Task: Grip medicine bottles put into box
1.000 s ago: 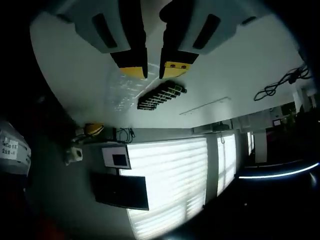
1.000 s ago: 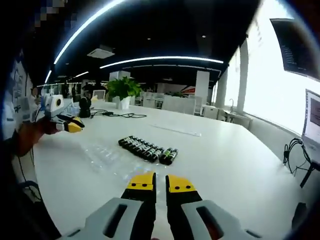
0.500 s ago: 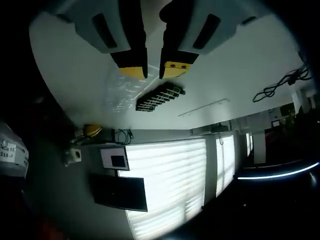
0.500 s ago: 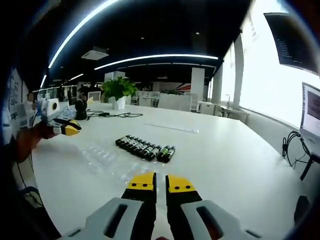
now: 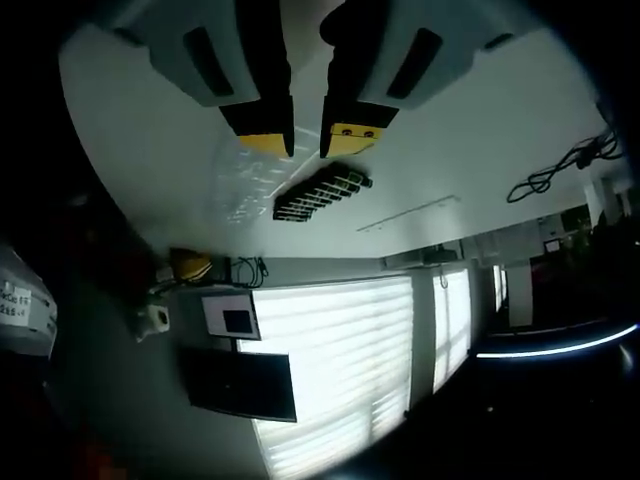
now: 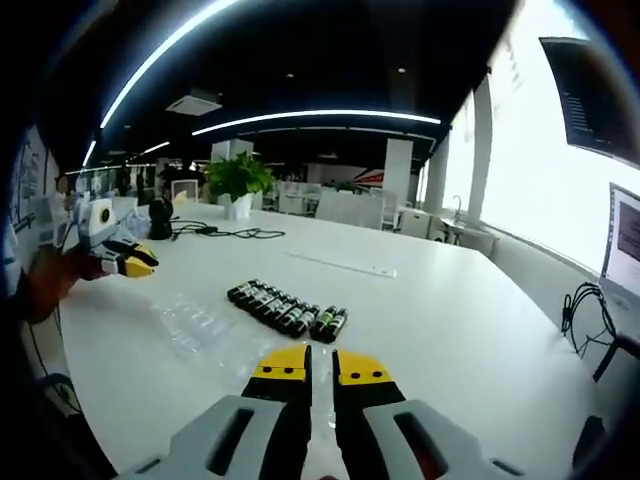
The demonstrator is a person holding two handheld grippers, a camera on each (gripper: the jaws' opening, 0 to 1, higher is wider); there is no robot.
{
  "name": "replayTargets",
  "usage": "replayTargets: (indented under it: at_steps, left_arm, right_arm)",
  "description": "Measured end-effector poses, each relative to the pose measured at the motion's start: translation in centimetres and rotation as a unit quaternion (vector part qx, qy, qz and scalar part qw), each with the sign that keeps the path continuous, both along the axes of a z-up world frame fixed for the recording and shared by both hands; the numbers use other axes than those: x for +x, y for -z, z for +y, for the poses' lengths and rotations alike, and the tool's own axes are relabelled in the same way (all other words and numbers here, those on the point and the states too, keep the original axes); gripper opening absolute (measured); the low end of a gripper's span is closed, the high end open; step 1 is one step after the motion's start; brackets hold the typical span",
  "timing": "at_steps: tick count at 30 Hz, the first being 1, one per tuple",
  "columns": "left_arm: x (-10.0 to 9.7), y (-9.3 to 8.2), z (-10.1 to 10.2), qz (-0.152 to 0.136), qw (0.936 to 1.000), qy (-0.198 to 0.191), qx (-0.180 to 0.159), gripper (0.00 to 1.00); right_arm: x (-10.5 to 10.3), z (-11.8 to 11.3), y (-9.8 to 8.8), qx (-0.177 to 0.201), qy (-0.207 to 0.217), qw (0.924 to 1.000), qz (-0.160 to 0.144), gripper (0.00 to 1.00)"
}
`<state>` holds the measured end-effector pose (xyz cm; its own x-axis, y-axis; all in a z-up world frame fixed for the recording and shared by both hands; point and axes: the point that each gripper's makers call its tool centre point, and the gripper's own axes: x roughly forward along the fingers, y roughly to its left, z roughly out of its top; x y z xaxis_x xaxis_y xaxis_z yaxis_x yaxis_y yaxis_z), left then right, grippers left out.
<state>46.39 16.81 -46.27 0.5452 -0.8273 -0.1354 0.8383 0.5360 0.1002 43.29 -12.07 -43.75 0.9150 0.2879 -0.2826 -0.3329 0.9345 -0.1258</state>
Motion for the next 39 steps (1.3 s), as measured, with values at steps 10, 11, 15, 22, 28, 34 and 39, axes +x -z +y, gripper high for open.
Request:
replayTargets:
  at_steps: [10,11,15,22,28,34,39]
  left_arm:
    - [-0.2,0.0,-0.2,0.0,1.0,0.002,0.001,0.05]
    - [-0.2,0.0,-0.2,-0.001,1.0,0.001,0.002,0.05]
    - [-0.2,-0.2,-0.1,-0.003,1.0,-0.001,-0.001,0.06]
    - [-0.1,-0.2,0.0,-0.004,1.0,-0.002,0.002,0.06]
    - [-0.1,-0.1,0.0,-0.004,1.0,-0.002,0.003,0.06]
    - [0.0,-0.1,0.1,-0.003,1.0,-0.004,0.005,0.06]
    - [0.0,0.1,0.1,-0.001,1.0,-0.004,0.007,0.07]
  right_arm:
    - [1.7,0.5,-1.1,-0.005,0.0,1.0,-0.003,0.04]
    - [1.9,0.5,-1.2,-0.007,0.001,1.0,-0.006,0.04]
    - [2.5,0.4,-1.4,-0.005,0.004,1.0,-0.004,0.05]
    - [3.2,0.5,-1.0,-0.013,0.003,0.9999,0.007,0.06]
    - [4.0,0.5,-0.6,-0.02,0.004,0.9996,0.019,0.04]
    - [4.8,0.6,-0.5,-0.025,0.001,0.9995,0.019,0.04]
    - [5.6,0.1,-0.4,-0.022,0.012,0.9994,0.024,0.04]
